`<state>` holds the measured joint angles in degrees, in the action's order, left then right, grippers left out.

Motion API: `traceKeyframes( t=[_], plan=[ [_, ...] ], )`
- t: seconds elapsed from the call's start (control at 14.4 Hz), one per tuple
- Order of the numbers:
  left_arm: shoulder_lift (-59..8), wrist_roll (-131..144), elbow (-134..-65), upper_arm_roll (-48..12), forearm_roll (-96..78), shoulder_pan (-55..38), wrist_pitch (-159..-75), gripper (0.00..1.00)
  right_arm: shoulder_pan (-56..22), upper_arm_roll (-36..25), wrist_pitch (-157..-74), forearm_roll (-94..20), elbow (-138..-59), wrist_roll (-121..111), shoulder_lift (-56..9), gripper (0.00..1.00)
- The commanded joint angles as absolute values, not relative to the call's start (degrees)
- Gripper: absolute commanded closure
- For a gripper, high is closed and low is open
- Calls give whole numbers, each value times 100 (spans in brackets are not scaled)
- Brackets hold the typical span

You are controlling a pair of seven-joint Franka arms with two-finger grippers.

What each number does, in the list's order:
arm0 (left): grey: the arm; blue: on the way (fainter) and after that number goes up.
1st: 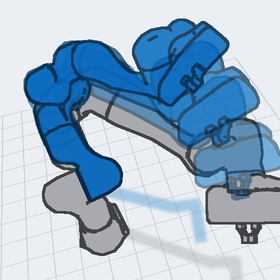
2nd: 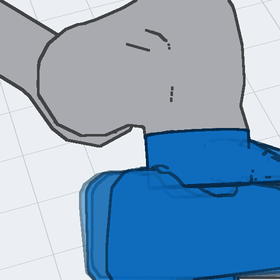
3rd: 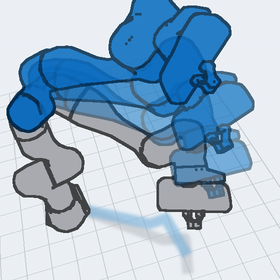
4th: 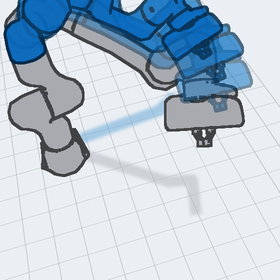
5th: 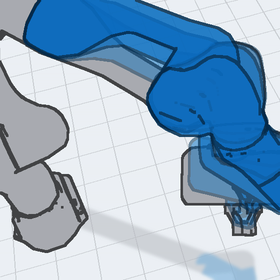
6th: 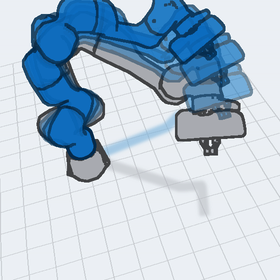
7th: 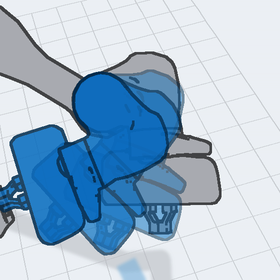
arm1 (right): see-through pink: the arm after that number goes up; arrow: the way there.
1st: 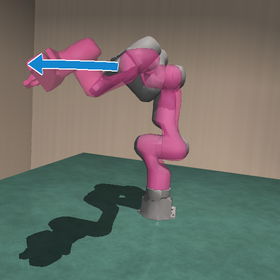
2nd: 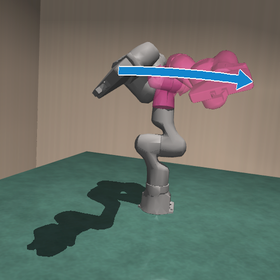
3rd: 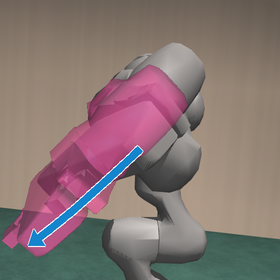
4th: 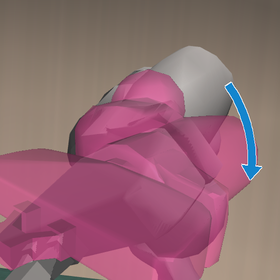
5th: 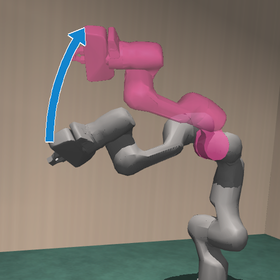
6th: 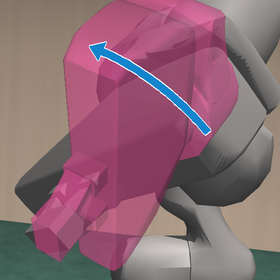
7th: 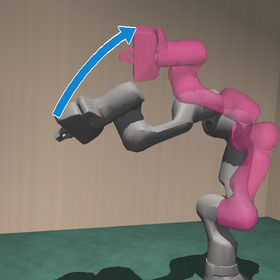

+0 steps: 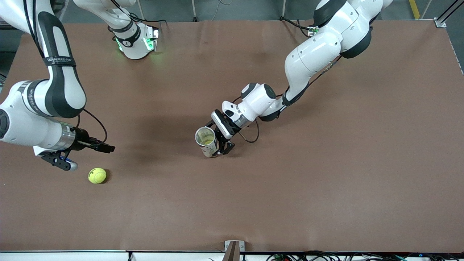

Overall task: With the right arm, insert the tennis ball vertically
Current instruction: 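Move the right gripper to the second tennis ball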

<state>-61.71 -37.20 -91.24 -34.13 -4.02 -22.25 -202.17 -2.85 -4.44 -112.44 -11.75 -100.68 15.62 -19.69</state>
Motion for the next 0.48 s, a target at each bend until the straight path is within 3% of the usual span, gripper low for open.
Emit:
traceKeyframes(
  t=[0.0, 0.42],
  plan=[
    [-6144, -3604, -9158, -3419, -431, -2241, -20259, 0, -150, -352, -11626, -1178, -10651, 1214, -1618, 0],
    [-6144, -3586, -9185, -3419, -431, -2241, -20259, 0, -158, -360, -13049, -1143, -11846, 634, -1327, 0]
  ],
)
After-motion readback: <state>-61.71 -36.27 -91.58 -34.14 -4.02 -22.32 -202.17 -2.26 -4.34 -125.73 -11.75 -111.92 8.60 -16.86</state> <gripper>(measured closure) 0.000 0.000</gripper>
